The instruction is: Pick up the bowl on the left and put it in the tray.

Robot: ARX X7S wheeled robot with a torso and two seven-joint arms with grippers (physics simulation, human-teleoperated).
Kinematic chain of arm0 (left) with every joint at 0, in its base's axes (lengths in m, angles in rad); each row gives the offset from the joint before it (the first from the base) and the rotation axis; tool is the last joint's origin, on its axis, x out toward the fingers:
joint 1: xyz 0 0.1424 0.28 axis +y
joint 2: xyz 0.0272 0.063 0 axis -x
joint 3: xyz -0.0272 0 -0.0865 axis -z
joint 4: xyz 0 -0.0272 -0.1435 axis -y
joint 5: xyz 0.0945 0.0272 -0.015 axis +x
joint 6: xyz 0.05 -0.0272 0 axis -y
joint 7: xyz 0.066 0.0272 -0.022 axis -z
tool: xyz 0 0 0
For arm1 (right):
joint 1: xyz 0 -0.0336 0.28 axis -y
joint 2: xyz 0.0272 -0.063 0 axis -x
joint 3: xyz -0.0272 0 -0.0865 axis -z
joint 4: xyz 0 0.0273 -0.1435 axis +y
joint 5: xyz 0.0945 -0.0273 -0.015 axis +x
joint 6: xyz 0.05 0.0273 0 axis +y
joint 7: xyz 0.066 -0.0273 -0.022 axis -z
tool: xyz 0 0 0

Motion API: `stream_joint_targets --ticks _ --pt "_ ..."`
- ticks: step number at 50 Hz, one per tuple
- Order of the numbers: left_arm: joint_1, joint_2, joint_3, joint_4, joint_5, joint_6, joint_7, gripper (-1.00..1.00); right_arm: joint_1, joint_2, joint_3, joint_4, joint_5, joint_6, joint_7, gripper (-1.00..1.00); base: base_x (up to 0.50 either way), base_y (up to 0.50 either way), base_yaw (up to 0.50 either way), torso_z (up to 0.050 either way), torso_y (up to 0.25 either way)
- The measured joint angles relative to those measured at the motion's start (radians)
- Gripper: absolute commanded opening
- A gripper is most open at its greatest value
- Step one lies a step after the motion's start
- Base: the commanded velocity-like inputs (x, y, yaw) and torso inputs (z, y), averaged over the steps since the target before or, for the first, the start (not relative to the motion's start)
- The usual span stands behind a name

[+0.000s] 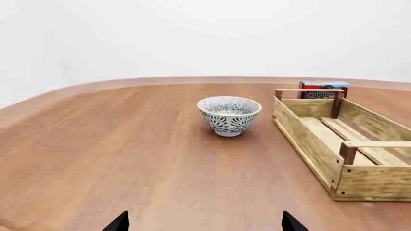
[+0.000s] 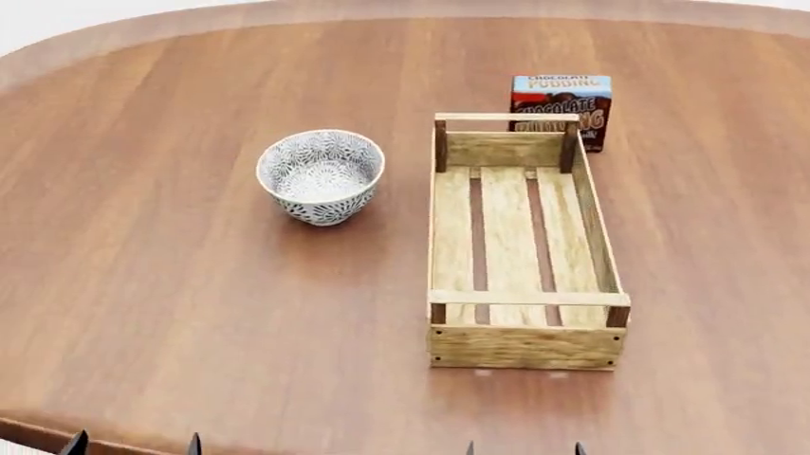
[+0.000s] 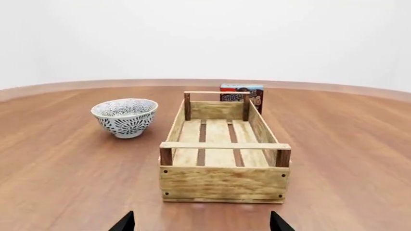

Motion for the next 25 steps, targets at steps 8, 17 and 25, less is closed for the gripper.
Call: stream_joint_targets --ticks 8,17,25 --pt "-0.002 -0.008 0.01 0.001 -0.009 -0.001 -0.01 1.0 0.001 0.008 -0.009 -0.003 0.009 0.002 0.009 1.0 0.01 0.5 0.0 0.0 0.0" --pt "-0.005 -0.017 0.018 0.005 -0.019 -0.006 -0.02 1.0 0.005 0.016 -0.016 -0.002 0.021 0.004 0.019 1.0 0.01 0.5 0.0 0.0 0.0" --pt "-0.008 -0.026 0.024 0.006 -0.028 -0.009 -0.029 1.0 0.008 0.019 -0.023 -0.004 0.033 0.004 0.026 1.0 0.01 0.25 0.0 0.0 0.0"
